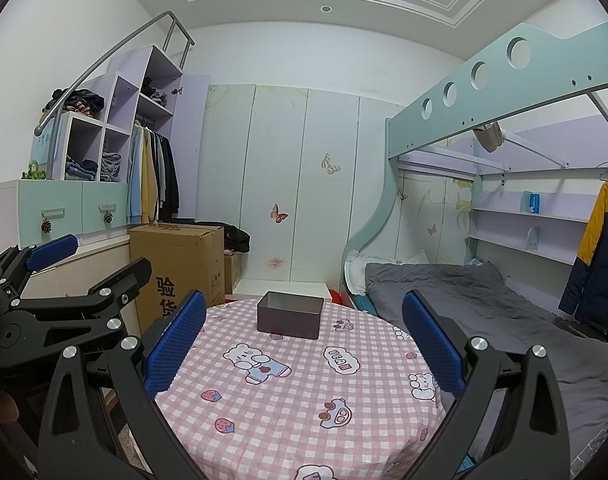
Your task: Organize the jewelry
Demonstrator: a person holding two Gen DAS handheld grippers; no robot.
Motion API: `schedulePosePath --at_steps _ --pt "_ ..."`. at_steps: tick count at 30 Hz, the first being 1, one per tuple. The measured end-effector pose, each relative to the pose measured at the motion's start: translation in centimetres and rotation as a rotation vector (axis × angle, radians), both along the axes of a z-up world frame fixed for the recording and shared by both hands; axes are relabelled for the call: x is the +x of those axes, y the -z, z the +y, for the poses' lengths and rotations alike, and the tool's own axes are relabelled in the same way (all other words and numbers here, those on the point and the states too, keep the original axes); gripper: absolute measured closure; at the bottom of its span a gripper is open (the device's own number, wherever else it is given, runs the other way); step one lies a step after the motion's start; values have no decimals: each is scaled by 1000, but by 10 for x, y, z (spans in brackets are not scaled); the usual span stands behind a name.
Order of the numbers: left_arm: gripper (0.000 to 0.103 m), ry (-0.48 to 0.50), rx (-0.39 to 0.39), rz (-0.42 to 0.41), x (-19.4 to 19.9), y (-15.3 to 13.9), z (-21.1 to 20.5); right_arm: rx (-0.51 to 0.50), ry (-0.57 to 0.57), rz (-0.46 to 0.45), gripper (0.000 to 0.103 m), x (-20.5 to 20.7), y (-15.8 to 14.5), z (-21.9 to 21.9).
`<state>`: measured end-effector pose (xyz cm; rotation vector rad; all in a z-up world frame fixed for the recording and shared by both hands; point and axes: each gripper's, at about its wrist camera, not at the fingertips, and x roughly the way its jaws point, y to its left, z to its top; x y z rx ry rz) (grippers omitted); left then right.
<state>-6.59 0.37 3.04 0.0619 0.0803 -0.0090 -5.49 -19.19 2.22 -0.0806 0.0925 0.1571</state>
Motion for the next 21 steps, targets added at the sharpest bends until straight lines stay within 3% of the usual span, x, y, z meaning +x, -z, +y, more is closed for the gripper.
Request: schedulePosePath --at_steps 21 --pt "7 -2 1 2 0 2 3 -1 1 3 8 2 0 -2"
